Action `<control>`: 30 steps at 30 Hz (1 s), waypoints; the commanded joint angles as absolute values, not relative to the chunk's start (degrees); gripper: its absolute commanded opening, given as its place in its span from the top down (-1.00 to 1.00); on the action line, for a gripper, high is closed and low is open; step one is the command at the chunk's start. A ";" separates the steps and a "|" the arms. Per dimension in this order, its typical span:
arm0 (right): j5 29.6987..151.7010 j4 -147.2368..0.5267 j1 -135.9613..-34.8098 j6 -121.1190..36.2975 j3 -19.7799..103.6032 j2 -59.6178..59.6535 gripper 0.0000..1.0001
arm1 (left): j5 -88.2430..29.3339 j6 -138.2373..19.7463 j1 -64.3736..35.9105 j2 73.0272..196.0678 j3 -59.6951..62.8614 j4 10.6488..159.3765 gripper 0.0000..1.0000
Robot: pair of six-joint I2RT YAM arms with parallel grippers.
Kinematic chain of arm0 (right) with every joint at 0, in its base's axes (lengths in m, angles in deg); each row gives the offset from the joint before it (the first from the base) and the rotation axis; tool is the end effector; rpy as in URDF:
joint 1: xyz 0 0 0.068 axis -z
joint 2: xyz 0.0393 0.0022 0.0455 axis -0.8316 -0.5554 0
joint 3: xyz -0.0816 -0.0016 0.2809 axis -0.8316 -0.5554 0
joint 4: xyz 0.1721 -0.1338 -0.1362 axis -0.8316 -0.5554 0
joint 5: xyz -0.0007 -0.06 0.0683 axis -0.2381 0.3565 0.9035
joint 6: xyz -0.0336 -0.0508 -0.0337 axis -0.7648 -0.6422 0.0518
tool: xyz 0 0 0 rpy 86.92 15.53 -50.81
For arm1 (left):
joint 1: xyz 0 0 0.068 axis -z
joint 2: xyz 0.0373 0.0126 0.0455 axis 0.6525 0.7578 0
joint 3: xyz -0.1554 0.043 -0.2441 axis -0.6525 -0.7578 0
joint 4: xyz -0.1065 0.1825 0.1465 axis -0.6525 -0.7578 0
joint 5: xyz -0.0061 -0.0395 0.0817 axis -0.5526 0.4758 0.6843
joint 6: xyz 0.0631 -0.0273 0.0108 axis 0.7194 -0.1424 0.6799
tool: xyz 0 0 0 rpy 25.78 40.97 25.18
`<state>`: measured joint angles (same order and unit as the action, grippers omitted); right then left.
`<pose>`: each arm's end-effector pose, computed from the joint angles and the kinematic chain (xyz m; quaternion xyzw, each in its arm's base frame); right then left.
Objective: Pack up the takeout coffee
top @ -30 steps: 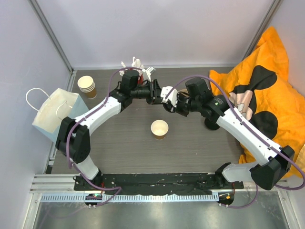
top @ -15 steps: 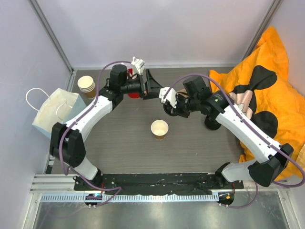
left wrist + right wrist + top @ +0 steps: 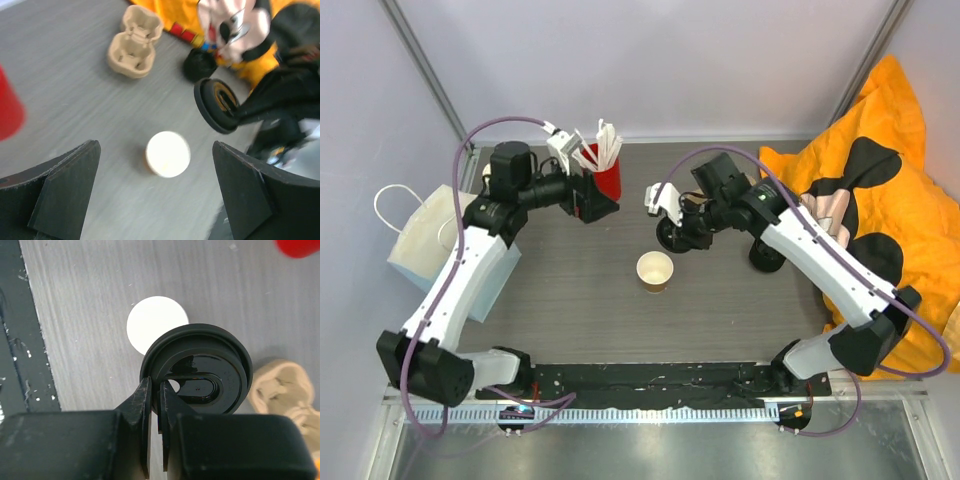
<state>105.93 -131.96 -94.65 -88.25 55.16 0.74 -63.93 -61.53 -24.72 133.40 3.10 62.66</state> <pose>0.2066 0.1918 0.3911 -0.6292 0.6786 0.1849 0.3308 0.2700 -0.1175 0.4037 0.2212 0.7626 -0.4261 0.4335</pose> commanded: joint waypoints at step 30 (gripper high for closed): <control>98.18 -123.91 -106.44 -73.83 52.06 -17.51 0.86 | -72.43 -34.31 -40.47 114.51 -14.16 49.69 -0.99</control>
<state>100.10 -126.23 -104.60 -75.09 52.60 -16.57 -68.46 -35.13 -39.28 115.50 -14.95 49.30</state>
